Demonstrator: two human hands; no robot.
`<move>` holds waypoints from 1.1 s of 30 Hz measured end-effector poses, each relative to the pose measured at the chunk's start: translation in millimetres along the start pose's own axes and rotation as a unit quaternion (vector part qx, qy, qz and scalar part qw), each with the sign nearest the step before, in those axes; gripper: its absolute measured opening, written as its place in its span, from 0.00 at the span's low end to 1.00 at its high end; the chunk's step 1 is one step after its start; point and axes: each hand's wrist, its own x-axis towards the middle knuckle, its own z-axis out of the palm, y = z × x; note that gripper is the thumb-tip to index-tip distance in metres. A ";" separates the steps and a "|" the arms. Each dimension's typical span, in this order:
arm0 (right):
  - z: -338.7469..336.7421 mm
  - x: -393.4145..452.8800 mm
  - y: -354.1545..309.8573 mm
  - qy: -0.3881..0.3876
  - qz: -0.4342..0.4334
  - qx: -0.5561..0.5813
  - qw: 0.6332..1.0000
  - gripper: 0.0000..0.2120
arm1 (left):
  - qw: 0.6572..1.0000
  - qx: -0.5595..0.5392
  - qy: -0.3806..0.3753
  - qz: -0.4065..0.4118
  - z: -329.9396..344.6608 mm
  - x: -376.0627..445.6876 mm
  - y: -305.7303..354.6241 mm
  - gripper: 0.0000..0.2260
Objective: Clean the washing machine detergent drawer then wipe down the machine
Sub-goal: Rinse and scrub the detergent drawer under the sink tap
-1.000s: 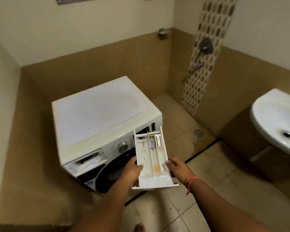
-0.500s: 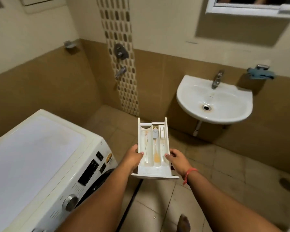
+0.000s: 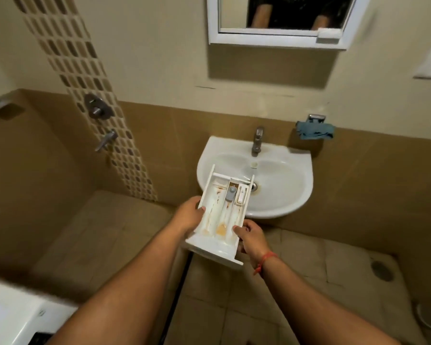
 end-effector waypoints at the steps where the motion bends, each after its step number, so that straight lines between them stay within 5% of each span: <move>1: -9.0 14.9 -9.8 0.004 0.001 0.008 1.000 0.04 | 1.000 0.014 0.016 0.014 4.2 18.7 15.9 0.17; 7: -32.3 81.8 -39.9 0.071 0.008 0.048 0.996 0.05 | 0.976 0.055 0.185 0.104 17.6 91.4 52.2 0.16; 10: -30.7 110.1 -54.0 0.089 0.043 0.119 0.988 0.08 | 0.971 -0.029 0.229 0.056 28.4 120.1 59.6 0.16; 12: -25.3 128.1 -60.1 0.100 0.064 0.202 0.972 0.09 | 0.978 -0.094 0.182 -0.026 38.0 145.8 57.4 0.18; 15: -13.0 157.6 -65.9 0.129 0.088 0.279 0.948 0.16 | 0.973 -0.197 0.014 -0.122 45.2 185.9 55.8 0.19; 19: 0.6 191.5 -83.8 0.173 0.132 0.289 0.932 0.21 | 0.965 -0.197 -0.113 -0.128 45.2 231.1 63.9 0.17; 25: 11.8 226.9 -88.4 0.194 0.148 0.376 0.894 0.12 | 0.967 -0.143 -0.199 -0.076 49.2 296.9 61.1 0.22; 33: -12.3 247.8 -82.5 0.165 0.227 0.291 0.915 0.07 | 0.970 -0.027 -0.215 -0.110 72.0 346.7 55.1 0.20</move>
